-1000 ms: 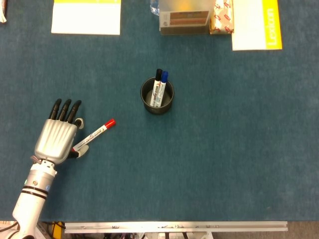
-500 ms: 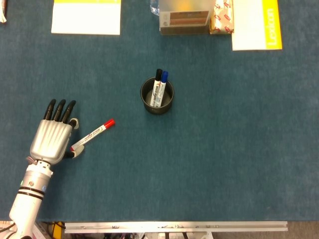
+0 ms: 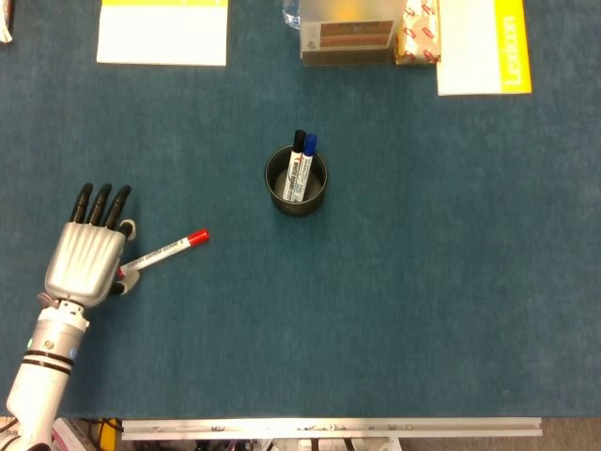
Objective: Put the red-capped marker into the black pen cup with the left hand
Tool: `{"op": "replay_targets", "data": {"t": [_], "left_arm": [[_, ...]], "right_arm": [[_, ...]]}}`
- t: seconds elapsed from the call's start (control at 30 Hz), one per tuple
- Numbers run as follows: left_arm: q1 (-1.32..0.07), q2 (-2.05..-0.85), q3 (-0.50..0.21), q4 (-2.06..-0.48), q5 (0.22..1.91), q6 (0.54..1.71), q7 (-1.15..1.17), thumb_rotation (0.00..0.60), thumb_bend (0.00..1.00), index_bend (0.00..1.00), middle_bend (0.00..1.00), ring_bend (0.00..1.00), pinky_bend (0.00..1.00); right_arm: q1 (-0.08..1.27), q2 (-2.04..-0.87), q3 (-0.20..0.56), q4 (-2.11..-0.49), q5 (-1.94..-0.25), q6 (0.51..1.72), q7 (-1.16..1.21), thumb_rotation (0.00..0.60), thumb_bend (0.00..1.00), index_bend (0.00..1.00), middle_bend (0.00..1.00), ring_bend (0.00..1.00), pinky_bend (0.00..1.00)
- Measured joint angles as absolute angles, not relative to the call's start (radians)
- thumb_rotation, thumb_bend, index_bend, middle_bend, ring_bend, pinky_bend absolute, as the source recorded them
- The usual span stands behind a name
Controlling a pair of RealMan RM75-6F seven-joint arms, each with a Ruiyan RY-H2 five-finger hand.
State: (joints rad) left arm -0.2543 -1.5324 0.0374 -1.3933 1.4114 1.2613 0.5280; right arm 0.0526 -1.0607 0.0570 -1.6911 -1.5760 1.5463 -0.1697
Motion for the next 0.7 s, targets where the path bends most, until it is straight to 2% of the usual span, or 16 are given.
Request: {"op": "replay_targets", "data": {"t": [0.7], "left_arm": [[-0.266,-1.547,0.037,-1.407,1.435,1.254,0.524,0.503,0.17,0.41,0.06,0.00,0.00]], "right_arm": [[0.052,-1.059,0.057,-1.694,-1.576,1.546,-0.168,0.600,0.00,0.47,0.31,0.25,0.46]]}}
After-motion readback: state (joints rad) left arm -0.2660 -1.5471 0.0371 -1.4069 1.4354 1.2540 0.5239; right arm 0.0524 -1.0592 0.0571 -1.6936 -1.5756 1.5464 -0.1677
